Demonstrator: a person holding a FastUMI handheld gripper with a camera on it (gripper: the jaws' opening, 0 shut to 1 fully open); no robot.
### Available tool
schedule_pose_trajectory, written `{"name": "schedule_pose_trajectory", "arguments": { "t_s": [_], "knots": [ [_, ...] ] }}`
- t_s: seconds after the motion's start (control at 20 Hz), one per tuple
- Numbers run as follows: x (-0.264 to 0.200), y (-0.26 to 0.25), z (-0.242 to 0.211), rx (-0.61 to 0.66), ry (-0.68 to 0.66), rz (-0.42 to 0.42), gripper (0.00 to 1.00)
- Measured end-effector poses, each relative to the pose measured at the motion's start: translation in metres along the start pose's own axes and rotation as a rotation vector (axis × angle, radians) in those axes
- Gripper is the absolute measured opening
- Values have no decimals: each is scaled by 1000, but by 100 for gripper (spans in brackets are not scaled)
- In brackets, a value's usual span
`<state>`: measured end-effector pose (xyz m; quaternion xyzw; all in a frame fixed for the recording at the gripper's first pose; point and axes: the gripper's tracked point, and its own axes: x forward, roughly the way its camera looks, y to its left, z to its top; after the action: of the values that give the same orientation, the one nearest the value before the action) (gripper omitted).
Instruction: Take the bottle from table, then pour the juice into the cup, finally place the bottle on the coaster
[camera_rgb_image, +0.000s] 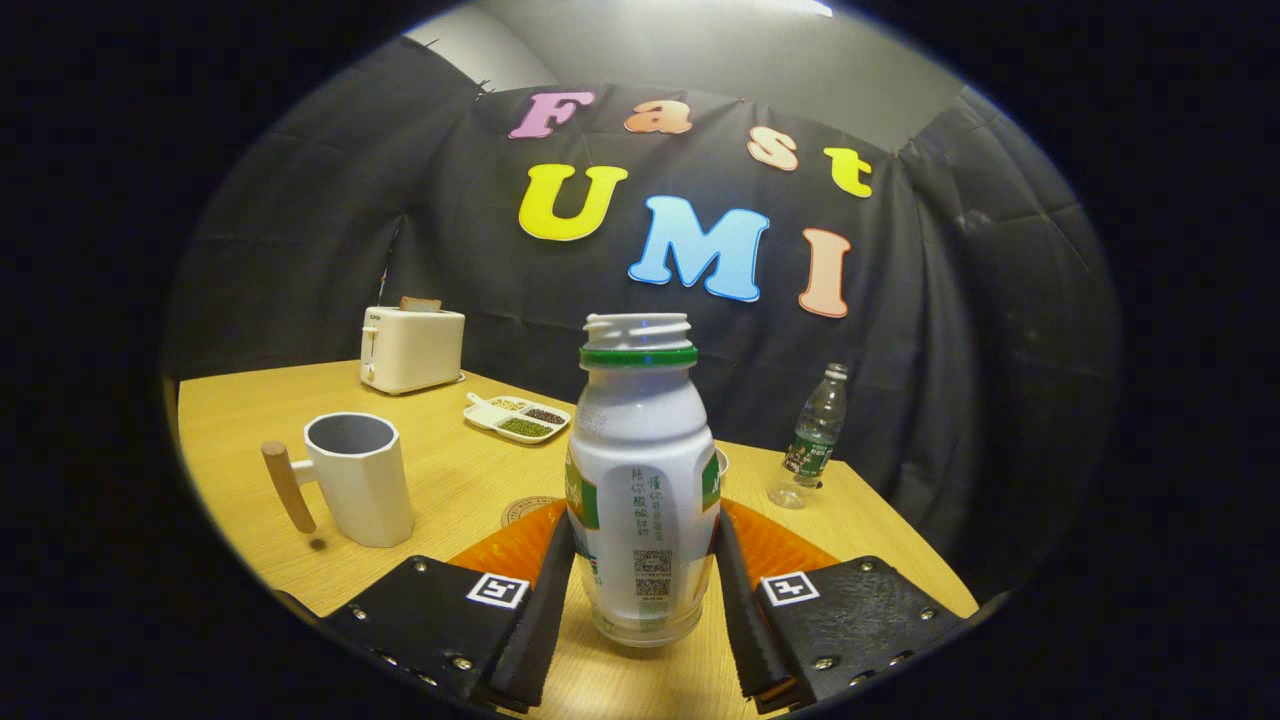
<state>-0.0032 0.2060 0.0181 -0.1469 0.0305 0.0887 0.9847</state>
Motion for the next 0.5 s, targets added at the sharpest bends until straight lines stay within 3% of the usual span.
{"name": "schedule_pose_trajectory", "arguments": {
  "t_s": [0.5],
  "knots": [
    [7,17,31,-240,-39,-38,70]
  ]
}}
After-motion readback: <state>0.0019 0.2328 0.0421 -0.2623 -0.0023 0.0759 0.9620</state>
